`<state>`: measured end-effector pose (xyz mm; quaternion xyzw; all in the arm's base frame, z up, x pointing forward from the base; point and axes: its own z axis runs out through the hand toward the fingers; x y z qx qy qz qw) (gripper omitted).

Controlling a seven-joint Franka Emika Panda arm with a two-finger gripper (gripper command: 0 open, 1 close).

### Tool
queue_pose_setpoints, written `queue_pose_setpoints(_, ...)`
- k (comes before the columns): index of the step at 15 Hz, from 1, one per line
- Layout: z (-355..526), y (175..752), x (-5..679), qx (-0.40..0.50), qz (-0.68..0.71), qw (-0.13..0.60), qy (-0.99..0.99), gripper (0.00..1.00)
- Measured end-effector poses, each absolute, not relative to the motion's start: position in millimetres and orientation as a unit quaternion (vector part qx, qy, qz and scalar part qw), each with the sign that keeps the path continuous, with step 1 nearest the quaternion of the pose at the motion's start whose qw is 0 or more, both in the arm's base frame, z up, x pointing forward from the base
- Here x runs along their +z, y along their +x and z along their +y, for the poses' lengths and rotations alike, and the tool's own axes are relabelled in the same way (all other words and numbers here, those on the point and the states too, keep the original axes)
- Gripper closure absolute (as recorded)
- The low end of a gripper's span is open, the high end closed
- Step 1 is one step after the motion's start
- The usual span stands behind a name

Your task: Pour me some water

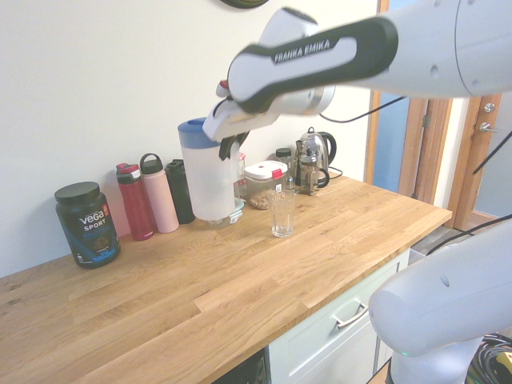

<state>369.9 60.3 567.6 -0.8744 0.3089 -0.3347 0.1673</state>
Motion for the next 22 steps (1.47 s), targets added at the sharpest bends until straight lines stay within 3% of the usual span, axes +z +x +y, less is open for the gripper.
queue_pose_setpoints(3, 85.1, 355.0, 540.6, -0.384, 0.339, 0.185, -0.839, 1.0)
queue_pose_setpoints(13, 139.0, 371.5, 516.1, -0.309, 0.337, 0.135, -0.879, 1.0)
queue_pose_setpoints(22, 160.2, 393.7, 493.9, -0.302, 0.344, 0.144, -0.877, 1.0)
